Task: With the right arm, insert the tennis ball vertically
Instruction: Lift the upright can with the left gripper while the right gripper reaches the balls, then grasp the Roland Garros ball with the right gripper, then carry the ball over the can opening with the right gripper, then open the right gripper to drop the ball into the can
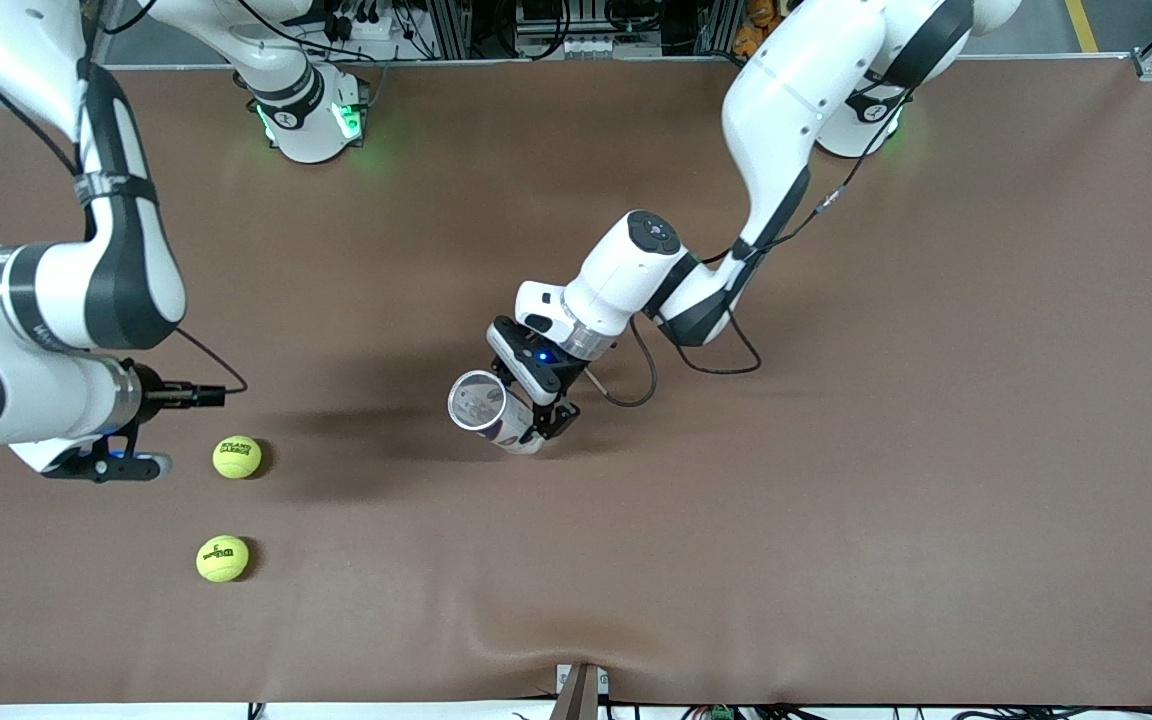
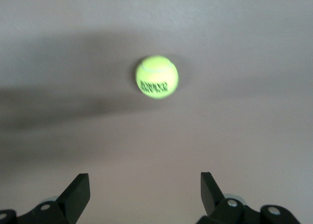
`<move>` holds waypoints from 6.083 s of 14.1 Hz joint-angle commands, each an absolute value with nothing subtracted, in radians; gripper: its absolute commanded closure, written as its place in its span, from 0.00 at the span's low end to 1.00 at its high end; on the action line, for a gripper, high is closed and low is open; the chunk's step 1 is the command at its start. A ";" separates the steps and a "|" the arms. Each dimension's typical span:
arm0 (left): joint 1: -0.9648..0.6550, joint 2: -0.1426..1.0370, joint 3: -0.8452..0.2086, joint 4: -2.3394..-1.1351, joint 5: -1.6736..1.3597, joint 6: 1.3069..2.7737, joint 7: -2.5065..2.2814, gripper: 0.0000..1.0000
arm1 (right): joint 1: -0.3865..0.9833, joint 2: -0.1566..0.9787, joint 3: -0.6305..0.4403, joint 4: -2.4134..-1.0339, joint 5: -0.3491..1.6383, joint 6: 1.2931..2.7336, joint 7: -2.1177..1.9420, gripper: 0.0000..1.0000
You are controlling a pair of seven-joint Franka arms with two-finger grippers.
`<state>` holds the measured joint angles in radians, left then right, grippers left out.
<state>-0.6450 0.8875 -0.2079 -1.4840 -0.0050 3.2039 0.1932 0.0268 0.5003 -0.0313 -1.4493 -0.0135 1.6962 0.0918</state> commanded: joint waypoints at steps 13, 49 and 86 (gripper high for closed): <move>-0.680 1.002 -0.209 -1.474 -0.029 3.398 0.114 0.20 | -0.034 0.669 -0.023 -1.700 0.000 2.275 0.048 0.00; -0.684 1.008 -0.207 -1.477 -0.023 3.399 0.123 0.20 | 0.334 0.545 -0.015 -1.333 0.614 1.776 1.112 0.71; -0.681 1.006 -0.207 -1.479 -0.023 3.399 0.124 0.20 | 0.144 0.718 -0.028 -1.351 0.200 2.026 0.471 0.00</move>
<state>-0.6780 1.0029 -0.2080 -1.4884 -0.0115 3.3970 0.1200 0.1965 0.6693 -0.0433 -1.3788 0.2375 1.9526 0.5765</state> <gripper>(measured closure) 0.198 0.000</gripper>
